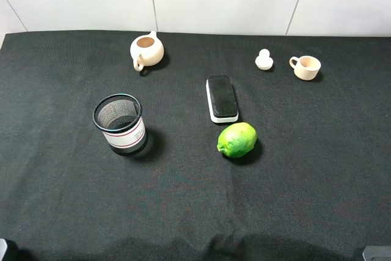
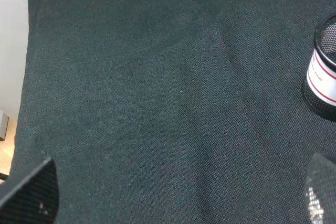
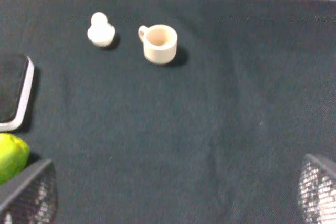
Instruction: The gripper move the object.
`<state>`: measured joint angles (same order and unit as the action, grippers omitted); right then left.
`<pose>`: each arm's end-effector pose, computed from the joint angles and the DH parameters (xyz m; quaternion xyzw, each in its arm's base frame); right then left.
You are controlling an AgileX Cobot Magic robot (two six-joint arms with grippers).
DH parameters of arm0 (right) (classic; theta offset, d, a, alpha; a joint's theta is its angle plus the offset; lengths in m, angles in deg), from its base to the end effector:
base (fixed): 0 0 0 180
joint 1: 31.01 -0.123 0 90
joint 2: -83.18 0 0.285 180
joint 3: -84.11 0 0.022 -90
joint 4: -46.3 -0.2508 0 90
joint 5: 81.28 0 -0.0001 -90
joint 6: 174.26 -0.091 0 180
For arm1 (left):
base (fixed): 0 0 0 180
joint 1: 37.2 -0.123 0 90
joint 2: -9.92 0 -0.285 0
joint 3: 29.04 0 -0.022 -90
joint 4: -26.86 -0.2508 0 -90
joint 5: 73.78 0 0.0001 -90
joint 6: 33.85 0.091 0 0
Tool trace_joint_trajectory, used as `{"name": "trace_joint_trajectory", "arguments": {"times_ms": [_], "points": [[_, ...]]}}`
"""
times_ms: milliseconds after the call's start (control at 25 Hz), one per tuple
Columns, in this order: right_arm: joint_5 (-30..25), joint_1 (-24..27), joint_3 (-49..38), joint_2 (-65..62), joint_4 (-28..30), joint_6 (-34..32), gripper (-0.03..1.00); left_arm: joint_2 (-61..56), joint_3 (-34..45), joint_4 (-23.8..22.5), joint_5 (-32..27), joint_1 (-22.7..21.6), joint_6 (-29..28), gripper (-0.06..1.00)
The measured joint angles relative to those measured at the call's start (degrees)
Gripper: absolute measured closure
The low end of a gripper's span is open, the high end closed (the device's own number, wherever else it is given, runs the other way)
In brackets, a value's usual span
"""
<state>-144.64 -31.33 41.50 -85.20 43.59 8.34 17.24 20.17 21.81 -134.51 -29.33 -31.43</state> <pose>-0.0080 0.0038 0.3027 -0.0237 0.8548 0.0133 0.5183 -0.0039 0.0076 0.2745 0.0749 0.8497 0.0193 0.5216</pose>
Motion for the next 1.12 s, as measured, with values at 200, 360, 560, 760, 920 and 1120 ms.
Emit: {"name": "trace_joint_trajectory", "arguments": {"times_ms": [200,360,560,760,920,1120], "points": [[2.91,0.0,-2.91,-4.1,0.8,0.0,0.27,0.0,0.0,0.0,0.0,0.0,0.0,-0.05],[3.77,0.0,-5.92,-4.14,0.81,0.0,0.27,0.0,0.0,0.0,0.0,0.0,0.0,-0.05],[4.59,0.0,-6.09,-4.16,0.81,0.0,0.27,0.0,0.0,0.0,0.0,0.0,0.0,-0.05],[4.65,0.0,-6.09,-4.16,0.81,0.0,0.27,0.0,0.0,0.0,0.0,0.0,0.0,-0.05],[4.65,0.0,-6.09,-4.16,0.76,0.0,0.27,0.0,0.0,0.0,0.0,0.0,0.0,-0.05],[4.65,0.0,-6.09,-4.16,0.76,0.0,0.27,0.0,0.0,0.0,0.0,0.0,0.0,-0.05]]}}
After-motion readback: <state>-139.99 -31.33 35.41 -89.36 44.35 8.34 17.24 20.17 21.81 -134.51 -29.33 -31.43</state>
